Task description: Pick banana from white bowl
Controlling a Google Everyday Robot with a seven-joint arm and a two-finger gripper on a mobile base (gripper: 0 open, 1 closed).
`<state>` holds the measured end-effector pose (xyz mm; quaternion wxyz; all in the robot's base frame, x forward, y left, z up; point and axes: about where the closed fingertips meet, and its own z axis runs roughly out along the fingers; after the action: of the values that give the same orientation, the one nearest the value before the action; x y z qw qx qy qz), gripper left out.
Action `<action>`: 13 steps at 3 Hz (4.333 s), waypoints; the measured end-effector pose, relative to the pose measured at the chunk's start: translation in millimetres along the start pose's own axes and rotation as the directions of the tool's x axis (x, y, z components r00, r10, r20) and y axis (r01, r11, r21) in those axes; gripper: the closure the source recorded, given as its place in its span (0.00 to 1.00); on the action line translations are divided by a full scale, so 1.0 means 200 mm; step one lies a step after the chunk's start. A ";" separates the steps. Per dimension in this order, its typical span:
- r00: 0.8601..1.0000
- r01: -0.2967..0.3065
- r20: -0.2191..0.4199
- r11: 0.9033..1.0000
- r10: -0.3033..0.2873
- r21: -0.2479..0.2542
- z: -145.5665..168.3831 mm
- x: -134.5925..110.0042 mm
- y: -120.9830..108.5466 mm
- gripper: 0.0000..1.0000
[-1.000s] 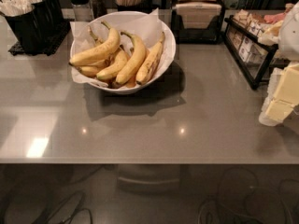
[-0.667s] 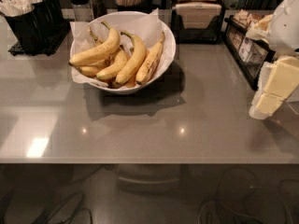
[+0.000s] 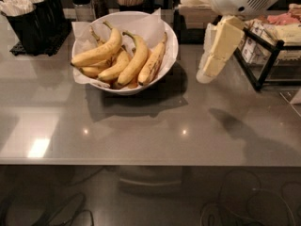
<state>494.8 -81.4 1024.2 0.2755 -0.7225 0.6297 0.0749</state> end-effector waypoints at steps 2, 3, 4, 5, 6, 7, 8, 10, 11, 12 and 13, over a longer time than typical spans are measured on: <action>0.986 0.108 0.134 0.994 -0.103 -0.035 0.05 -0.31 -0.11 0.00; 0.979 0.091 0.183 0.996 -0.085 -0.024 0.11 -0.29 -0.12 0.00; 0.965 0.128 0.236 0.990 -0.111 -0.055 0.26 -0.33 -0.23 0.00; 0.945 0.178 0.296 0.979 -0.142 -0.099 0.46 -0.45 -0.39 0.00; 0.940 0.183 0.306 0.979 -0.147 -0.092 0.48 -0.48 -0.42 0.00; 0.934 0.158 0.335 0.985 -0.126 -0.069 0.49 -0.46 -0.43 0.00; 0.929 0.183 0.346 0.975 -0.131 -0.122 0.74 -0.56 -0.59 0.00; 0.927 0.189 0.351 0.975 -0.136 -0.121 0.75 -0.58 -0.59 0.16; 0.924 0.193 0.356 0.973 -0.138 -0.124 0.78 -0.60 -0.61 0.10; 0.917 0.215 0.369 0.967 -0.152 -0.138 0.87 -0.64 -0.64 0.03; 0.915 0.235 0.368 0.960 -0.166 -0.150 0.98 -0.68 -0.66 0.00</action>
Offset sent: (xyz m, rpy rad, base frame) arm 0.0090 0.0500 0.0179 0.0746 0.0062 0.1307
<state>639.6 140.5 962.1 0.3191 -0.7815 0.4823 0.2342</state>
